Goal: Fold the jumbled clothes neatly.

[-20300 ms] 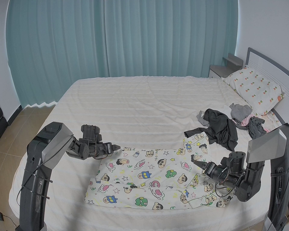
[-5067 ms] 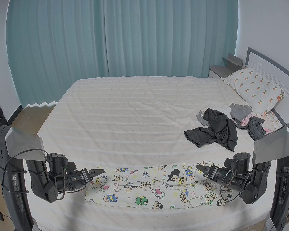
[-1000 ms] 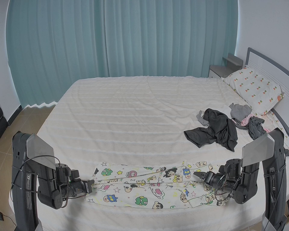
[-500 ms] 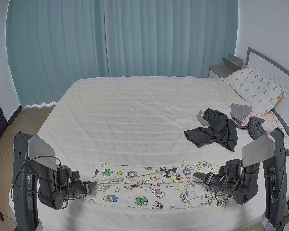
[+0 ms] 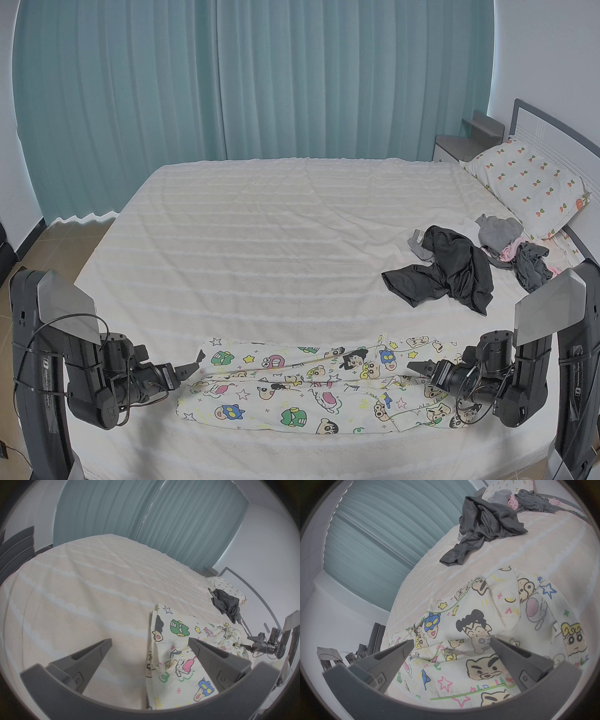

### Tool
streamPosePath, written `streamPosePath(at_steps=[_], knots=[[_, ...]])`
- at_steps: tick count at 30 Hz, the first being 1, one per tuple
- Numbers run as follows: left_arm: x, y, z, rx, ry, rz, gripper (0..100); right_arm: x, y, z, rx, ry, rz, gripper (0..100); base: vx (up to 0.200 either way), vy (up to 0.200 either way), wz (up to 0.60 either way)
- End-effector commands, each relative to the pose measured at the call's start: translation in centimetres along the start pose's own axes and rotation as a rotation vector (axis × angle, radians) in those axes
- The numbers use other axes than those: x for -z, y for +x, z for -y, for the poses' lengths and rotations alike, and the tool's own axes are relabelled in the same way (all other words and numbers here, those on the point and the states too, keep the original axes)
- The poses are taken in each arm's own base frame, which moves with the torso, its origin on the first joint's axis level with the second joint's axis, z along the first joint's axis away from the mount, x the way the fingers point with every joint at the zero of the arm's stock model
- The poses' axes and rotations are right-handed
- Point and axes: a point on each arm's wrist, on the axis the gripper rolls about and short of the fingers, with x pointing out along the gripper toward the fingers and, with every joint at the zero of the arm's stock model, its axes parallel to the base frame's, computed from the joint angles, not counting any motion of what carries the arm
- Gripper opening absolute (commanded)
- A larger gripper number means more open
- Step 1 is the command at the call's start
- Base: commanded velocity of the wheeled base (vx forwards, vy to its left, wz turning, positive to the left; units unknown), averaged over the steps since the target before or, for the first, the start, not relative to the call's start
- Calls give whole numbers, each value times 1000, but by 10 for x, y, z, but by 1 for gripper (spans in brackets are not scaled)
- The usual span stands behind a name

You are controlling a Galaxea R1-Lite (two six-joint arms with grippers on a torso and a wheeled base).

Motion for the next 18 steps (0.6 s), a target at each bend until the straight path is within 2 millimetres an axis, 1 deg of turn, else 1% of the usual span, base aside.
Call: streamPosePath(at_steps=[1,2,7,10,13,18], knots=[[-3,12,26,18,0,-50,100,-5,-20,-11,-26,-13,23,100,0,0,0],[-3,20,31,11,-2,-76,100,-5,-23,-13,-30,-15,23,100,0,0,0],[-11,40,37,-68,7,-104,100,-5,-23,-13,-32,-16,22,100,0,0,0],[-11,47,43,-84,17,-130,100,-5,-24,-13,-32,-16,22,100,0,0,0],[-14,52,48,-94,32,-119,100,-5,-24,-13,-32,-17,24,100,0,0,0],[-11,58,54,-107,50,-122,100,-5,-24,-13,-31,-21,20,100,0,0,0]])
